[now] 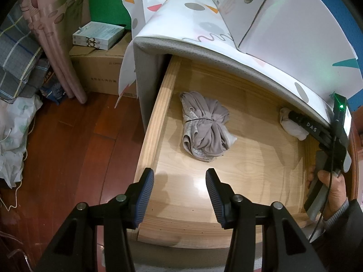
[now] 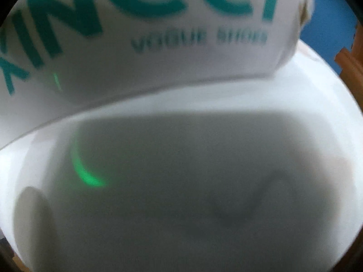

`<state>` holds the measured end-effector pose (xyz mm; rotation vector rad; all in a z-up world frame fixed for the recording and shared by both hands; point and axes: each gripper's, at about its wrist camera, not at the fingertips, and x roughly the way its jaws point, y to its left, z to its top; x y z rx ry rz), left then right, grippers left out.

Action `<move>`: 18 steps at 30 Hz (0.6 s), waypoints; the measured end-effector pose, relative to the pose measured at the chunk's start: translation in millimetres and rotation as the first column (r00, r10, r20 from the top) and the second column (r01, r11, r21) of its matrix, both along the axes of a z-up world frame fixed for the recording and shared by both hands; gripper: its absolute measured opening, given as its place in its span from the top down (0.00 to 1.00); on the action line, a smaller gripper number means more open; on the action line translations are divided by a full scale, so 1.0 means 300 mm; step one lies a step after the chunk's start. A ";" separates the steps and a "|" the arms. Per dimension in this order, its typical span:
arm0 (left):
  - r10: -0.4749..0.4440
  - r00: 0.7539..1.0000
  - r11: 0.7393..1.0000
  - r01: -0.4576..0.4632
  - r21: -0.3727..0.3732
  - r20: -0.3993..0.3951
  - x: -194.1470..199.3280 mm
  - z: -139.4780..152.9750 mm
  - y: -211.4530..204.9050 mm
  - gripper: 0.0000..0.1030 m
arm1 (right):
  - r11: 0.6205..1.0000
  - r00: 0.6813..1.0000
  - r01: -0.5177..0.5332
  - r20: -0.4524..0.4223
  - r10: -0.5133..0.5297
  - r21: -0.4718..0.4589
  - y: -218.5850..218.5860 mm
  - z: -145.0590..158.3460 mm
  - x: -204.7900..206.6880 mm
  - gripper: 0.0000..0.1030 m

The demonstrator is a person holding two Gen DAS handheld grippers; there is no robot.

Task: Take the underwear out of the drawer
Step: 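Grasp the small white sock in the drawer with the right gripper and lift it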

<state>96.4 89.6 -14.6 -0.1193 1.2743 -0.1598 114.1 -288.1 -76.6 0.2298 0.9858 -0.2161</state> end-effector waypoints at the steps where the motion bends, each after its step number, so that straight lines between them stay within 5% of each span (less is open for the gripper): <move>1: 0.000 1.000 1.000 0.000 -0.001 -0.001 0.000 -0.001 0.000 0.53 | 1.000 1.000 0.000 0.005 0.000 -0.012 0.001 0.002 -0.003 0.06; 7: 0.000 1.000 1.000 0.000 0.000 0.001 0.000 0.000 0.001 0.53 | 0.999 0.999 -0.033 -0.013 0.034 0.031 -0.007 0.005 -0.045 0.25; 18: 0.005 1.000 1.000 -0.005 0.004 0.001 0.003 -0.002 0.005 0.53 | 0.996 0.979 -0.070 -0.188 0.080 0.062 0.003 -0.007 -0.079 0.32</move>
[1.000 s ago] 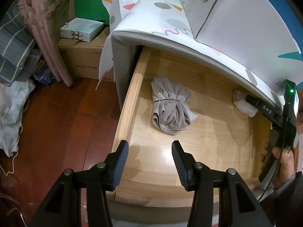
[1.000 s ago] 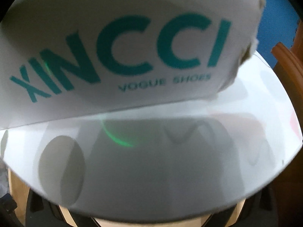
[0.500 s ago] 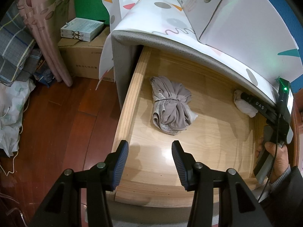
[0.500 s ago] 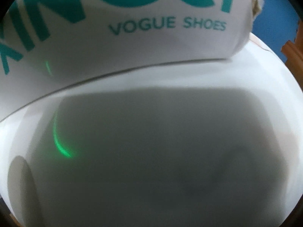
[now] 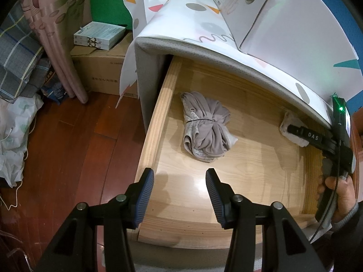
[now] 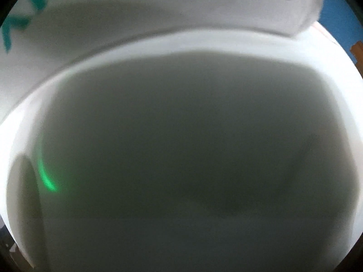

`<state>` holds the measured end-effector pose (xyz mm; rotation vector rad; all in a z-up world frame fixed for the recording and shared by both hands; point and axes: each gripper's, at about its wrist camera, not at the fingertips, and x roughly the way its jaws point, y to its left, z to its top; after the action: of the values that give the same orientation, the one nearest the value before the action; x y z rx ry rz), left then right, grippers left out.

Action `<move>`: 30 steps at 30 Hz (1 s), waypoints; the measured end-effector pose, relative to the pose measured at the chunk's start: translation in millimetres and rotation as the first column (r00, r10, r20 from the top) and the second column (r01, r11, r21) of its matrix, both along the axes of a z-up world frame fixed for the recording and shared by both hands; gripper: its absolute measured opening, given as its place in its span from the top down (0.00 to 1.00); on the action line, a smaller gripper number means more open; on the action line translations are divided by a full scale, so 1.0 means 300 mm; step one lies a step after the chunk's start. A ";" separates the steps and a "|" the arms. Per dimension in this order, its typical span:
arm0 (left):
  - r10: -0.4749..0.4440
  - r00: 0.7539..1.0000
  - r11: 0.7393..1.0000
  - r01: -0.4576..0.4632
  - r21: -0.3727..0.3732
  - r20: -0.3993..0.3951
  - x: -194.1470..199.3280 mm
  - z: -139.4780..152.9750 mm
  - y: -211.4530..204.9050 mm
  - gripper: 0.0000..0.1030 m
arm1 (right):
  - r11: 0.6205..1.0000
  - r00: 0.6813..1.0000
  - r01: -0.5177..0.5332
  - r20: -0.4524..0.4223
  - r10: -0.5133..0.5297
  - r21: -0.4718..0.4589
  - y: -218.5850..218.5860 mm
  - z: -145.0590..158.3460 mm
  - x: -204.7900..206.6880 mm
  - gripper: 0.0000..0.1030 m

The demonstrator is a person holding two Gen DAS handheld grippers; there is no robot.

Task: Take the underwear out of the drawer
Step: 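Grasp the small white sock in the drawer with the right gripper and lift it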

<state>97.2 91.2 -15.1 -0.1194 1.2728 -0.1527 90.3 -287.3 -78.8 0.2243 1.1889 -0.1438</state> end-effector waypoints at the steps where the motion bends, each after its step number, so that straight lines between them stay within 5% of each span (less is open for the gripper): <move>1: 0.001 1.000 1.000 -0.001 0.000 0.000 -0.001 0.000 -0.001 0.53 | 1.000 1.000 -0.006 -0.022 0.006 0.001 0.004 -0.003 -0.008 0.32; 7: 0.000 1.000 1.000 0.000 0.003 0.001 -0.003 0.000 0.000 0.53 | 0.999 0.993 -0.025 -0.114 0.028 0.024 0.011 -0.025 -0.065 0.37; 18: 0.002 1.000 1.000 -0.002 0.008 0.006 -0.004 0.001 -0.002 0.53 | 0.997 0.988 0.005 -0.156 0.008 0.078 -0.042 0.005 -0.110 0.48; 27: 0.002 1.000 1.000 -0.002 0.009 0.005 -0.005 0.002 -0.002 0.53 | 0.991 0.974 -0.012 -0.224 0.043 0.135 -0.046 0.015 -0.139 0.48; 30: 0.001 1.000 1.000 -0.001 0.011 0.008 -0.005 0.002 -0.002 0.53 | 0.988 0.972 -0.016 -0.229 0.051 0.152 -0.035 0.024 -0.178 0.40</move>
<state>95.7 90.7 -14.5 -0.1103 1.2655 -0.1455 36.9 -297.7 -71.5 0.3249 1.4383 -0.0518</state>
